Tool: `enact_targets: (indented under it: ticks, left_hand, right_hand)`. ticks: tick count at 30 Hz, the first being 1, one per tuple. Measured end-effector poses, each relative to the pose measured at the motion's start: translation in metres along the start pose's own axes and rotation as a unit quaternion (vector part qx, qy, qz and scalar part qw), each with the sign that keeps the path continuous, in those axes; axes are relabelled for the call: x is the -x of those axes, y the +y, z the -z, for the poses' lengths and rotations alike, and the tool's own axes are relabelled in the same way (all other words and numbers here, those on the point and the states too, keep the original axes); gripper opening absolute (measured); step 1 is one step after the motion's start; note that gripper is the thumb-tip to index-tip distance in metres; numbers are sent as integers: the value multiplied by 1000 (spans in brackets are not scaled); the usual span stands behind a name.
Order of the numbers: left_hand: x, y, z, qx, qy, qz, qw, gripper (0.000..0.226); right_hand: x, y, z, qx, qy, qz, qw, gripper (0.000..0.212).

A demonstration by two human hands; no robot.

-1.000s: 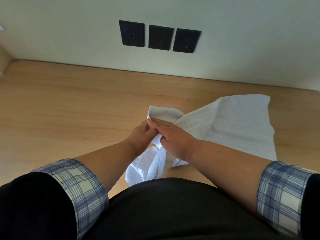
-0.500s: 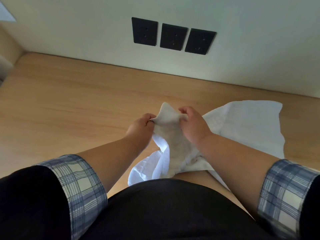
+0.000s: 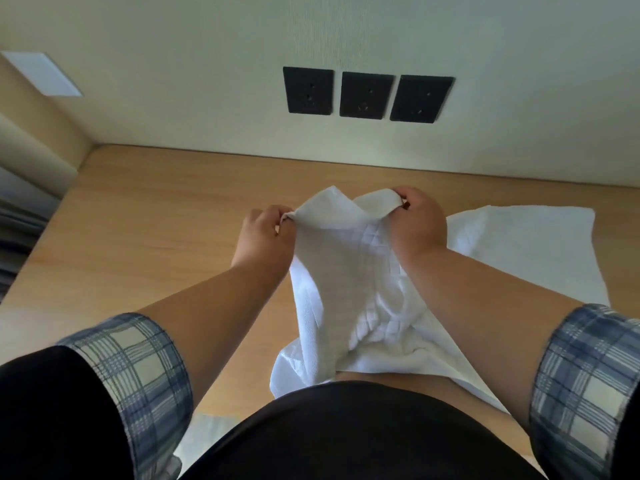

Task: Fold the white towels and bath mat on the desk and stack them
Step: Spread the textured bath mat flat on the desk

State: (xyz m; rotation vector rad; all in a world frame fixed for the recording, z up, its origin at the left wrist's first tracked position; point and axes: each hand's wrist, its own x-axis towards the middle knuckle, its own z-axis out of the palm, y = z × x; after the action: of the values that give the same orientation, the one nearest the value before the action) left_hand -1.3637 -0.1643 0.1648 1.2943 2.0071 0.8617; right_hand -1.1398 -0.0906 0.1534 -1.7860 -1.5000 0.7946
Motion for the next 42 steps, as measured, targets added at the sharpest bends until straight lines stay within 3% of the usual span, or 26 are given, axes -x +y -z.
enact_targets:
  ticks: [4, 6, 14, 19, 21, 23, 26, 28, 33, 35, 37, 39, 42]
  left_hand:
    - [-54, -10, 8, -71, 24, 14, 997, 28]
    - [-75, -19, 9, -78, 21, 49, 995, 27]
    - [-104, -64, -3, 31, 53, 178, 982, 41]
    - [-49, -73, -24, -114, -29, 152, 981, 71]
    - [-3, -72, -30, -219, -49, 104, 969, 79]
    - [38, -74, -36, -329, -94, -15, 940, 80]
    - [72, -85, -43, -422, -257, -211, 843, 67]
    - [79, -90, -42, -454, -310, -276, 788, 53]
    - [53, -101, -22, -512, -300, -192, 782, 52]
    - [45, -112, -7, -546, -309, -133, 768, 50]
    - [45, -124, 7, -543, -313, -58, 777, 40]
    - [48, -129, 16, -532, -325, -14, 781, 40]
    - [48, -114, 15, -543, -350, -24, 763, 47]
  right_hand:
    - [-25, -25, -19, -51, -40, -28, 997, 28]
    - [-41, -33, -32, 3, -83, -19, 996, 36]
    - [-52, -15, -79, 98, -291, 69, 949, 75]
    - [-13, 3, -80, 138, -331, 90, 929, 80]
    - [13, 19, -78, 172, -334, 98, 922, 75]
    - [39, 35, -77, 237, -373, 110, 890, 65]
    - [67, 55, -75, 321, -405, 140, 845, 54]
    - [79, 62, -73, 346, -414, 142, 830, 54]
    - [84, 62, -74, 383, -428, 147, 806, 81]
    - [84, 63, -76, 394, -425, 151, 801, 87]
    - [84, 64, -78, 404, -421, 156, 797, 94]
    - [85, 65, -79, 401, -421, 153, 799, 97]
    - [83, 62, -77, 382, -386, 167, 823, 84]
